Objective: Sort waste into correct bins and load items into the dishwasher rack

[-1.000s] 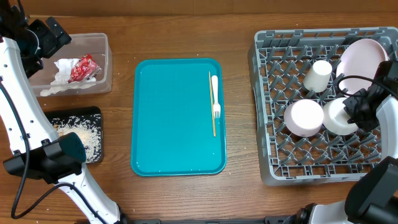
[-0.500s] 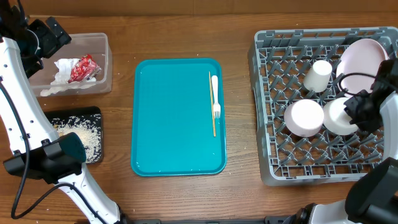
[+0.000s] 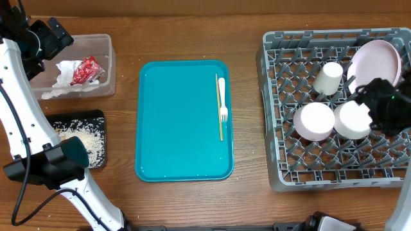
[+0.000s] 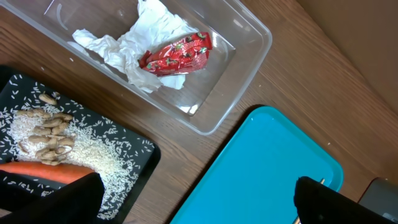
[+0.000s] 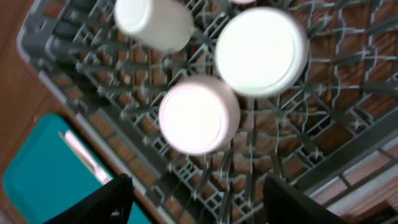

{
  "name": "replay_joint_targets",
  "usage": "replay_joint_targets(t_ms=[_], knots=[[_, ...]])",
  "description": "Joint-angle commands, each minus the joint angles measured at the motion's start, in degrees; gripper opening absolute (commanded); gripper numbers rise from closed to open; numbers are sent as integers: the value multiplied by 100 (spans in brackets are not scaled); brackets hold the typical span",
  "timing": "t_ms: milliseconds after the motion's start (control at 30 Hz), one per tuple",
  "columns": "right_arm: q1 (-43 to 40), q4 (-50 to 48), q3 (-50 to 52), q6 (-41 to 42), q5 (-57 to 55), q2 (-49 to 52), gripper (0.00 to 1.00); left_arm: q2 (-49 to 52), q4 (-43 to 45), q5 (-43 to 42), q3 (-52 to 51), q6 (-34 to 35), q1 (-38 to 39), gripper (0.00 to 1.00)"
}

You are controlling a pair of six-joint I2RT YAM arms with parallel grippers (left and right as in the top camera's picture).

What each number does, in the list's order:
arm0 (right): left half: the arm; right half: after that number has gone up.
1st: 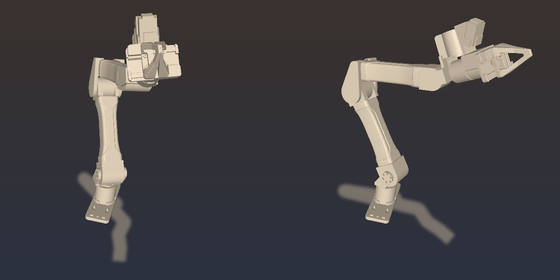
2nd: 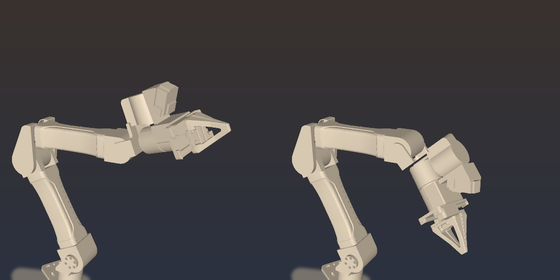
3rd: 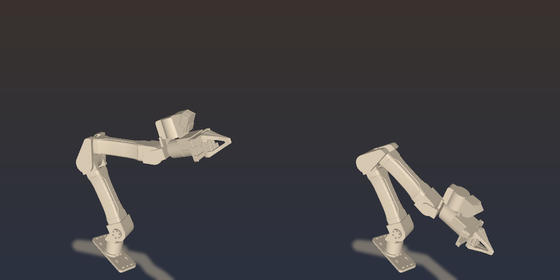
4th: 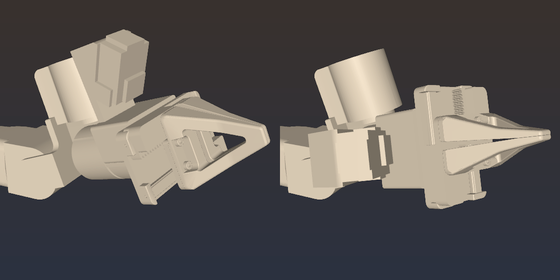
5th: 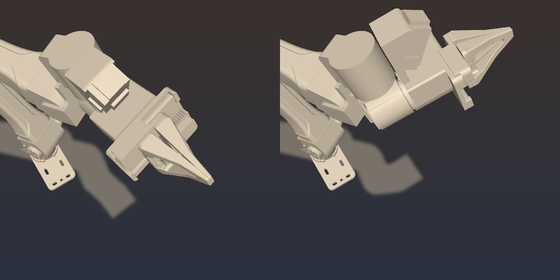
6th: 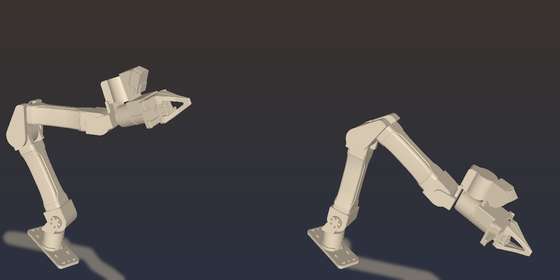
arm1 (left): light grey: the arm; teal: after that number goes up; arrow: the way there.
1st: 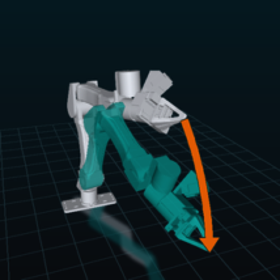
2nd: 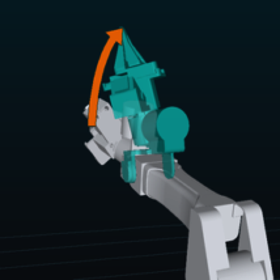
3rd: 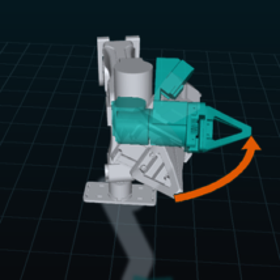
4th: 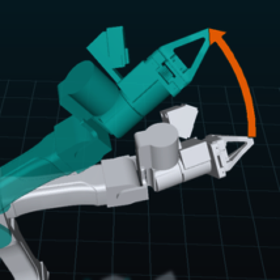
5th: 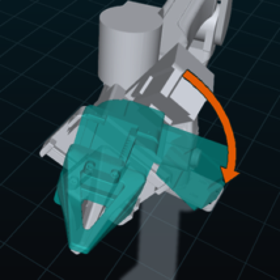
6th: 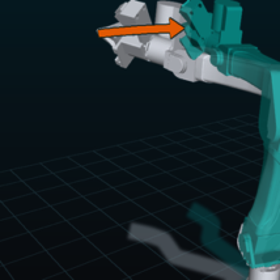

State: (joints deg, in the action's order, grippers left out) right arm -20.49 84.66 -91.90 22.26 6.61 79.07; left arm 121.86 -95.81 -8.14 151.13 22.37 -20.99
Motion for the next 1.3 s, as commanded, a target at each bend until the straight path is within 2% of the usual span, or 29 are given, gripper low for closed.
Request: replay_joint_targets(t_ms=[0, 67, 133, 167, 267, 333, 367, 500, 600, 733, 833, 1033, 1133, 1267], knots=[[341, 66, 81, -170, 127, -472, 71, 0, 7, -28, 0, 37, 39, 100], [734, -44, 343, -195, 245, -678, 73, 0, 9, -28, 0, 37, 39, 100], [1537, -577, 743, -627, 1220, -726, 88, 0, 9, -28, 0, 35, 39, 100], [1799, -831, 855, -785, 1585, -691, 99, 0, 7, -28, 0, 35, 39, 100], [2761, -1888, 1167, -944, 2822, -481, 100, 0, 9, -28, 0, 35, 39, 100], [3101, -2243, 1169, -940, 3254, -343, 100, 0, 9, -28, 0, 37, 39, 100], [3416, -2879, 1169, -699, 3344, -188, 99, 0, 9, -28, 0, 37, 39, 100], [4175, -4201, 1169, 46, 2583, 378, 100, 0, 7, -28, 0, 37, 39, 100], [4833, -4448, 1169, 525, 1270, 1062, 100, 0, 9, -28, 0, 37, 39, 100], [5466, -4743, 1158, 743, 474, 2015, 98, 0, 7, -28, 0, 37, 39, 100], [5829, -4911, 1158, 1102, -632, 2833, 96, 0, 7, -28, 0, 37, 39, 100], [5906, -5184, 1156, 1099, -1023, 3635, 93, 0, 9, -28, 0, 37, 39, 100], [5906, -5191, 1156, 1064, -1537, 3722, 92, 0, 7, -28, 0, 37, 39, 100], [5906, -5396, 1156, 903, -1589, 3724, 92, 0, 9, -28, 0, 35, 39, 100]])
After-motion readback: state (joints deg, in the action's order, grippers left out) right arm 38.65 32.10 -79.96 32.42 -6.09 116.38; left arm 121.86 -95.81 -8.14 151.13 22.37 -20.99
